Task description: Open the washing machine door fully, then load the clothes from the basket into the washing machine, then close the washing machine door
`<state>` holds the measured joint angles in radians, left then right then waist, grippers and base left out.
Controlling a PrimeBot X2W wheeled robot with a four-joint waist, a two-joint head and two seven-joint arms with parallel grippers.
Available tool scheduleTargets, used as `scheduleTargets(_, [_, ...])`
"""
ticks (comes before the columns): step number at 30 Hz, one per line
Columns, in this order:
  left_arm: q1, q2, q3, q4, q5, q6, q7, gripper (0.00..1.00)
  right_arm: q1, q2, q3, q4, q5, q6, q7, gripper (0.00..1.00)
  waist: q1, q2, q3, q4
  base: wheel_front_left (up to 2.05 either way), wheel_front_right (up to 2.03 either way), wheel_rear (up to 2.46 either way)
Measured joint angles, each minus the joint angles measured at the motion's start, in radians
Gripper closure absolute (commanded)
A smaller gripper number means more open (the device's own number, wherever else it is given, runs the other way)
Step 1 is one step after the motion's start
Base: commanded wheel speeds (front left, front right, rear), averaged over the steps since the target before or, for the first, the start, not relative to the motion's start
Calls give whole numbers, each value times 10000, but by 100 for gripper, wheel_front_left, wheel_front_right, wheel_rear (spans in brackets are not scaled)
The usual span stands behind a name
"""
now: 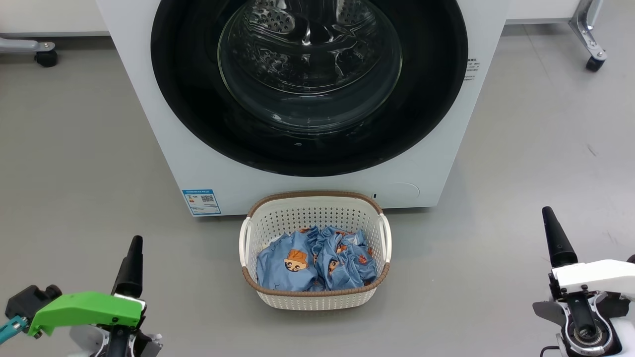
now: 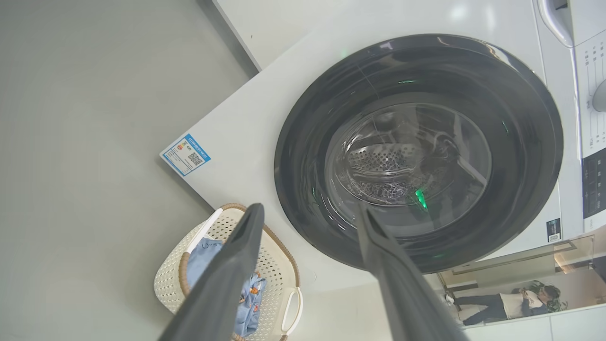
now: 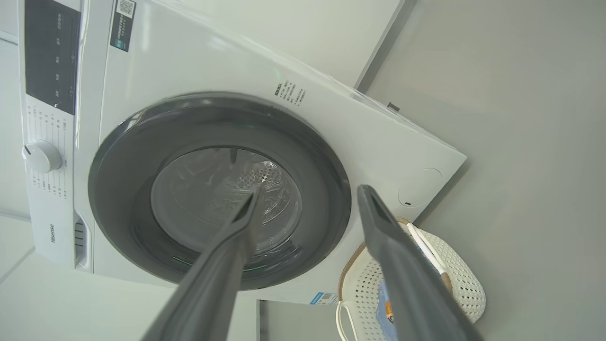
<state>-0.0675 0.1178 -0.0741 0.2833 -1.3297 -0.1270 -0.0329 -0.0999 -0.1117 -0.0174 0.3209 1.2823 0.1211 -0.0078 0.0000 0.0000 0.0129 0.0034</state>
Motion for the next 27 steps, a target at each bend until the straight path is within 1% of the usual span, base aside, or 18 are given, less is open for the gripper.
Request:
scheduleTargets(9, [-254,265,-278,54,1308,0,-299,0,-214,-508,527,146,-1354,0,-353,0,0,0,1,18,0,0,0])
scheduleTargets(14, [-367,311,-378,17,2234,0,-451,0,-334,-732,853,255,-2165,-6,-539,0,0,0,-6,30,0,0,0])
scheduleTargets(22, [-445,529,-616,-8,3630,0,-683,0,-557,-917,1308,422,-3271,-90,-798,0,0,0,-36,64,0,0,0])
scheduleTargets(23, [-445,529,-616,-8,3630,0,-683,0,-557,-917,1308,422,-3271,-90,-798,0,0,0,-36,64,0,0,0])
scheduleTargets(27, [-455,568,-673,-4,4270,0,-867,0,-646,-1131,1515,500,-3879,-105,-997,0,0,0,-53,80,0,0,0])
